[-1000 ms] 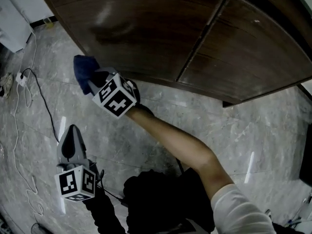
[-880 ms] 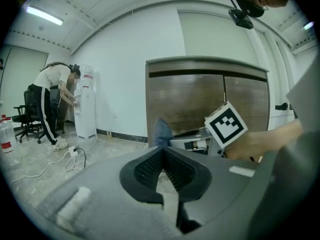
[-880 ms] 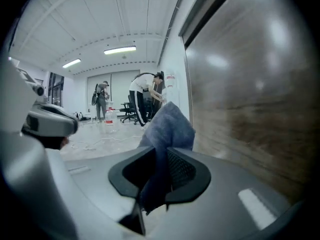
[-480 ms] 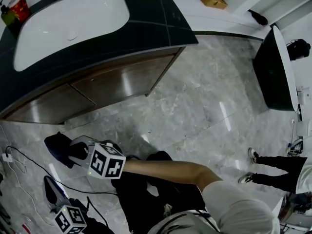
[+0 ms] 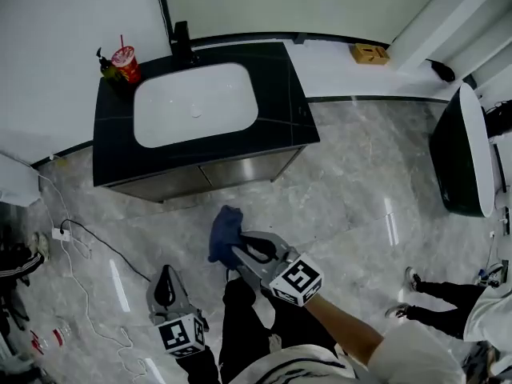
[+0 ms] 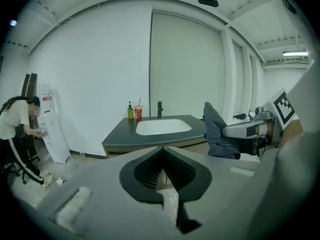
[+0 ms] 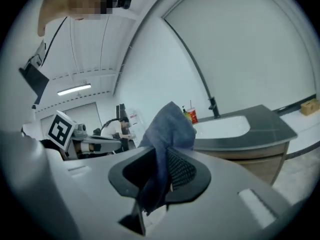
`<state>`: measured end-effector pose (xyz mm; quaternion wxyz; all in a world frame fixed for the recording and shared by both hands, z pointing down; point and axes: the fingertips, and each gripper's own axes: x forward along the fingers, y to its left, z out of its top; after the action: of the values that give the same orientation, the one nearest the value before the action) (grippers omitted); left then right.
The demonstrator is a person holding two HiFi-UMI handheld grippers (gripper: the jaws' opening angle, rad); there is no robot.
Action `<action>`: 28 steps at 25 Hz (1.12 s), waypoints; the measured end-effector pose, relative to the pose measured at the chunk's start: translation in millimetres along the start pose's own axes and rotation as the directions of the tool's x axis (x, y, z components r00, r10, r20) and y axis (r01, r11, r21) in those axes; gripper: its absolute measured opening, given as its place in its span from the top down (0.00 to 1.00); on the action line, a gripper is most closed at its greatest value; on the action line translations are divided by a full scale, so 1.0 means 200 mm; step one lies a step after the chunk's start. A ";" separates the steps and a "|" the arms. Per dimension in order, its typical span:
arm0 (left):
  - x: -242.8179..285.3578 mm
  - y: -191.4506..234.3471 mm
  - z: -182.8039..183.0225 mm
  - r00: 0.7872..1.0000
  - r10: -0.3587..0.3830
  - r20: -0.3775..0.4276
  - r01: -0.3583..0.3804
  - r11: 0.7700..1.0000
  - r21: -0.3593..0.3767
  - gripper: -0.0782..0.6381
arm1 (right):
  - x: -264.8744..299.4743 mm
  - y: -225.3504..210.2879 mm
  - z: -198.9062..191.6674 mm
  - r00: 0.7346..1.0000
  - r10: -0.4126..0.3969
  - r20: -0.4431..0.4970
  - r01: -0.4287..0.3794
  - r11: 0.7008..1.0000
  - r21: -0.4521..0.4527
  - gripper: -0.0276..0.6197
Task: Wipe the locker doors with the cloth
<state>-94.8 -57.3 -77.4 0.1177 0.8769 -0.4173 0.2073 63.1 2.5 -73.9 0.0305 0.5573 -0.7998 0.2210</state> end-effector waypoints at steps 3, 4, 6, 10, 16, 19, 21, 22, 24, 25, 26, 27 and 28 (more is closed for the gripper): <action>-0.10 -0.13 0.25 0.997 -0.081 0.012 0.081 0.996 0.027 0.89 | -0.19 0.07 0.20 0.997 -0.073 0.010 0.073 0.997 -0.003 0.84; -0.14 -0.17 0.32 0.994 -0.105 0.024 0.104 0.994 0.037 0.89 | -0.24 0.09 0.24 0.996 -0.093 0.016 0.092 0.996 0.005 0.84; -0.20 -0.25 0.45 0.989 -0.141 0.054 0.138 0.989 0.059 0.89 | -0.36 0.12 0.33 0.990 -0.135 0.038 0.134 0.991 0.018 0.84; -0.36 -0.35 0.57 0.984 -0.156 0.080 0.150 0.986 0.077 0.89 | -0.61 0.16 0.47 0.970 -0.222 0.104 0.218 0.975 0.047 0.84; -0.65 -0.54 0.54 0.988 -0.120 0.093 0.116 0.992 0.045 0.89 | -1.05 0.18 0.51 0.947 -0.279 0.159 0.273 0.960 0.064 0.85; -0.76 -0.69 0.52 0.988 -0.115 0.103 0.112 0.993 0.038 0.89 | -1.22 0.19 0.56 0.933 -0.298 0.200 0.296 0.954 0.041 0.85; -0.84 -0.80 0.52 0.985 -0.132 0.114 0.128 0.991 0.047 0.89 | -1.31 0.22 0.59 0.924 -0.303 0.231 0.304 0.952 0.033 0.85; -0.87 -0.86 0.53 0.982 -0.145 0.124 0.139 0.989 0.059 0.89 | -1.36 0.24 0.60 0.921 -0.305 0.243 0.307 0.951 0.034 0.85; -0.94 -0.96 0.57 0.975 -0.167 0.149 0.154 0.984 0.093 0.89 | -1.44 0.29 0.60 0.913 -0.316 0.257 0.318 0.948 0.035 0.85; -0.97 -1.00 0.59 0.971 -0.177 0.161 0.161 0.981 0.107 0.89 | -1.47 0.31 0.60 0.910 -0.322 0.261 0.325 0.945 0.033 0.85; -1.00 -1.03 0.60 0.968 -0.186 0.169 0.168 0.979 0.116 0.89 | -1.50 0.33 0.61 0.907 -0.327 0.266 0.331 0.943 0.029 0.85; -1.02 -1.06 0.62 0.965 -0.194 0.177 0.175 0.977 0.121 0.89 | -1.53 0.35 0.62 0.903 -0.332 0.272 0.338 0.941 0.026 0.85; -1.04 -1.08 0.63 0.962 -0.201 0.185 0.180 0.976 0.126 0.89 | -1.55 0.37 0.63 0.899 -0.336 0.279 0.344 0.939 0.022 0.85</action>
<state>-10.5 170.8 -292.6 0.0478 0.9342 -0.3289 0.1295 138.5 246.0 -302.4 -0.0364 0.7134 -0.6894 0.1203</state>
